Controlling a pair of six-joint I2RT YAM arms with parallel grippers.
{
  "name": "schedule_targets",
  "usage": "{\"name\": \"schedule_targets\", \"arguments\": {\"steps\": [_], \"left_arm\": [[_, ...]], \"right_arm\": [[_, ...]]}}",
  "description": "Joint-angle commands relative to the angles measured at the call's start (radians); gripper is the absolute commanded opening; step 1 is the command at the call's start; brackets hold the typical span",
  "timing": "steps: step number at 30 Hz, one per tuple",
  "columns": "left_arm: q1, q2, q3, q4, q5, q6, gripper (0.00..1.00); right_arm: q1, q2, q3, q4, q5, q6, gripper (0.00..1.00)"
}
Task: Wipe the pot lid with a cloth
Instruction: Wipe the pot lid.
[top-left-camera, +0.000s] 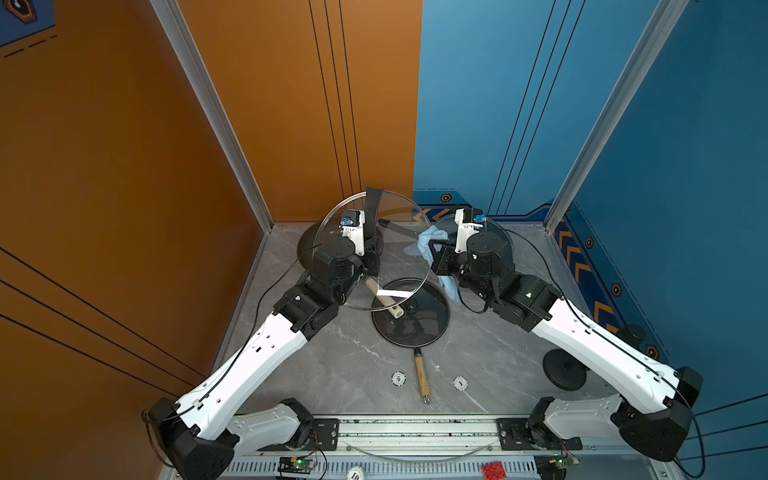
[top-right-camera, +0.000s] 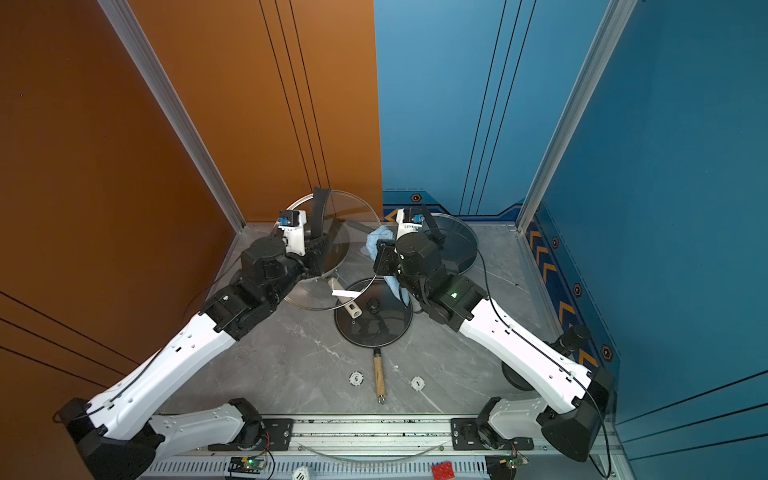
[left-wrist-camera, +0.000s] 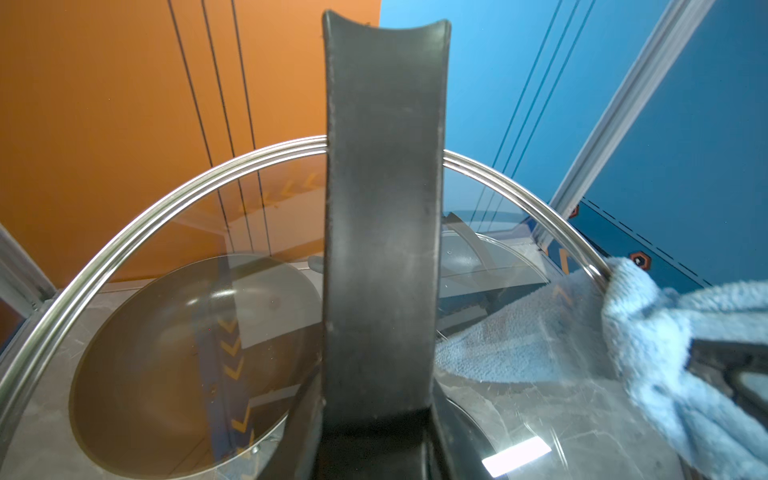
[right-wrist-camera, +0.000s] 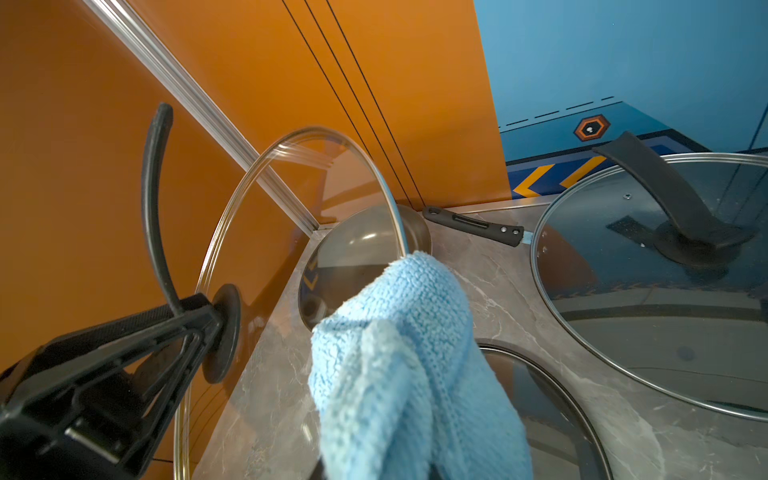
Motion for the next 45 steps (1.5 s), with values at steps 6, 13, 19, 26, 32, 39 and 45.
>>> {"name": "schedule_targets", "arguments": {"steps": [6, 13, 19, 26, 32, 39, 45], "left_arm": [[-0.070, -0.103, 0.003, 0.082, 0.299, 0.221, 0.00], [-0.162, -0.124, -0.047, -0.080, 0.390, 0.345, 0.00], [-0.230, -0.114, -0.064, -0.135, 0.457, 0.481, 0.00], [-0.243, -0.081, -0.073, -0.120, 0.530, 0.598, 0.00], [-0.236, -0.028, -0.047, -0.109, 0.529, 0.613, 0.00], [-0.228, 0.016, -0.031, -0.069, 0.491, 0.617, 0.00], [-0.215, 0.021, -0.021, -0.036, 0.459, 0.634, 0.00]], "right_arm": [[-0.086, 0.060, 0.269, -0.100, -0.034, -0.095, 0.06], [-0.220, 0.197, 0.536, -0.230, -0.262, -0.233, 0.06], [-0.383, 0.362, 0.641, -0.201, -0.736, -0.120, 0.04], [-0.274, 0.623, 0.772, -0.296, -1.131, -0.124, 0.02], [-0.148, 0.707, 0.846, -0.302, -1.262, -0.132, 0.01], [-0.060, 0.683, 0.796, -0.314, -1.324, -0.119, 0.03], [-0.078, 0.659, 0.572, -0.392, -1.230, -0.169, 0.02]]}}
